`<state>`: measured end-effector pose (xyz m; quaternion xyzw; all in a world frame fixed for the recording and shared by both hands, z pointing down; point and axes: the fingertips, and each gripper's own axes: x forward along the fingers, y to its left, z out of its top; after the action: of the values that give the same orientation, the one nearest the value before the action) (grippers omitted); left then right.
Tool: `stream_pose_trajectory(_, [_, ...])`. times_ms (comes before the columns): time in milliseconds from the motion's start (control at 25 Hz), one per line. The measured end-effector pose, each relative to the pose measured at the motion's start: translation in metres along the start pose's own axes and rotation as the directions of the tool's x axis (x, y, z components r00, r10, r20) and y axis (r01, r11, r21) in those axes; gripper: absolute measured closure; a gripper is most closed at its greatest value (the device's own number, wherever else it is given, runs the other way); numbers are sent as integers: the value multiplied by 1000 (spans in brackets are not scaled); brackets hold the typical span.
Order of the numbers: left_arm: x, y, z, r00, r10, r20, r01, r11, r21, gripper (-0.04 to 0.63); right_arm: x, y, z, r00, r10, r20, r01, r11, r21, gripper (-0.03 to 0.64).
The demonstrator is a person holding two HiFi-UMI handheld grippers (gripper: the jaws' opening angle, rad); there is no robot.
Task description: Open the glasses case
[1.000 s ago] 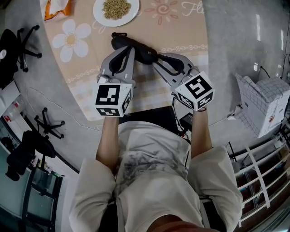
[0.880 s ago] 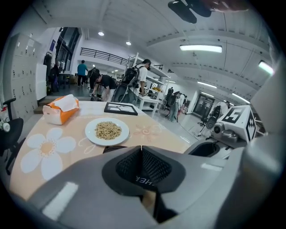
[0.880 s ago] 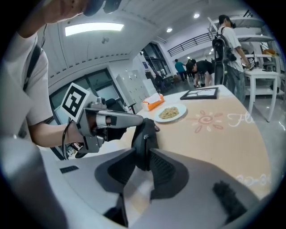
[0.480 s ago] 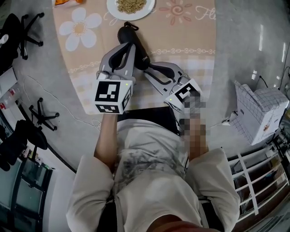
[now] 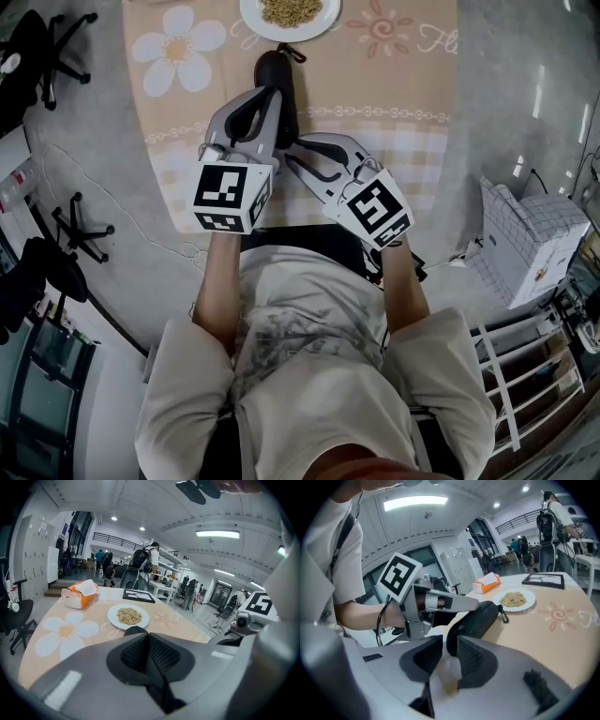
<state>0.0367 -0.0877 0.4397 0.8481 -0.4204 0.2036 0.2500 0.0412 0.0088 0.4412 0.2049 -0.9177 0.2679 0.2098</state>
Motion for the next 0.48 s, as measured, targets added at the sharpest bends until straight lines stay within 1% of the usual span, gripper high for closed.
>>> stream_pose_trajectory(200, [0, 0, 1, 1000, -6, 5, 6, 1000, -6, 572, -12, -22, 20, 997, -59, 52, 60, 998, -25, 512])
stream_pose_trajectory(280, [0, -1, 1, 1000, -9, 6, 9, 1000, -7, 572, -11, -29, 23, 997, -54, 45, 56, 998, -36, 513])
stream_pose_trajectory(480, [1, -1, 1, 1000, -18, 7, 18, 1000, -9, 574, 0, -31, 22, 1000, -8, 18, 9, 999, -38, 514])
